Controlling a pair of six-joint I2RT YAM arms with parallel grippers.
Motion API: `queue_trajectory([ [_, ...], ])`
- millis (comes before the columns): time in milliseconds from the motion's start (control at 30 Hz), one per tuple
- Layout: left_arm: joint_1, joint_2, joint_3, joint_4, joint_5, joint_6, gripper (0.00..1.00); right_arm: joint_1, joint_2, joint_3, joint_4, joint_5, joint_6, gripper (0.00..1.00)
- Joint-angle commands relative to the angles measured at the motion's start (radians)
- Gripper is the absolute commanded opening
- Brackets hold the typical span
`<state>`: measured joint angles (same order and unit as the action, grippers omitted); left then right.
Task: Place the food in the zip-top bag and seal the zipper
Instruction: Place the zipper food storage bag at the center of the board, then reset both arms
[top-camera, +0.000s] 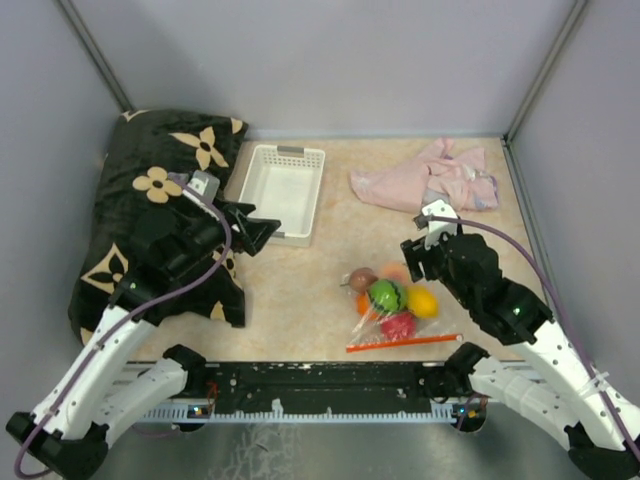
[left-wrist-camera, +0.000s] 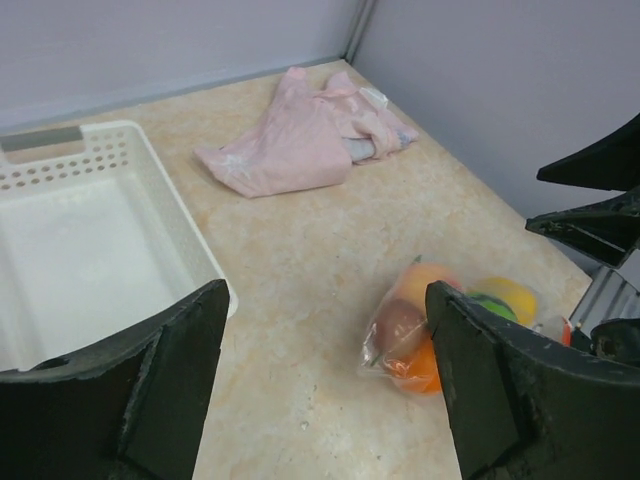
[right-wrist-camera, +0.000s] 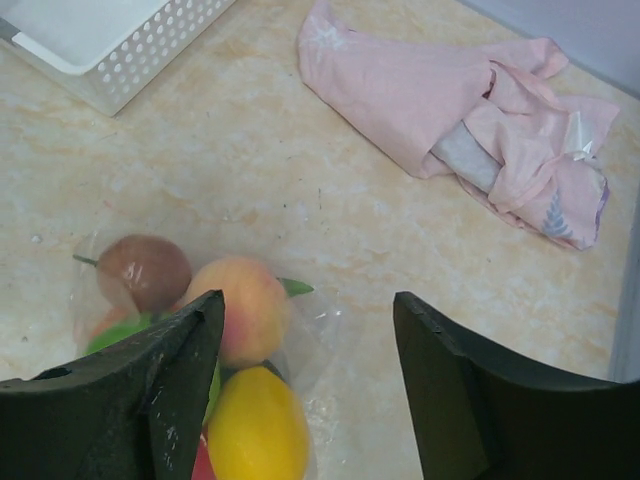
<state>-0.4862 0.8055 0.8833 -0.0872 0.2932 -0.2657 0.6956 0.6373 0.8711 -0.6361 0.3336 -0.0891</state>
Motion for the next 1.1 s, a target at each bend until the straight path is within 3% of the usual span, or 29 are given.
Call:
queue_trajectory([
  [0,0.001,-0.100,0.020,-0.205,-0.157,-0.007,0.89,-0.010,-0.021,-0.004,0.032,0.025,0.101,0.72],
  [167,0.001,-0.226,0.018,-0.312,-0.344,0.019,0.99,-0.014,-0.016,-0.022,0.049,0.227,0.216,0.77],
  [300,0.001,-0.330,-0.002,-0.339,-0.506,0.036,1.00,-0.050,-0.008,-0.021,0.044,0.369,0.303,0.77],
  [567,0.001,-0.574,-0.123,-0.280,-0.718,0.101,1.00,-0.063,-0.232,-0.072,0.084,0.448,0.247,0.78],
  [767,0.002,-0.654,-0.209,-0.206,-0.738,0.145,1.00,-0.063,-0.404,-0.122,0.132,0.458,0.182,0.78],
  [1067,0.011,-0.626,-0.229,-0.204,-0.697,0.176,1.00,-0.063,-0.527,-0.167,0.154,0.465,0.189,0.78],
])
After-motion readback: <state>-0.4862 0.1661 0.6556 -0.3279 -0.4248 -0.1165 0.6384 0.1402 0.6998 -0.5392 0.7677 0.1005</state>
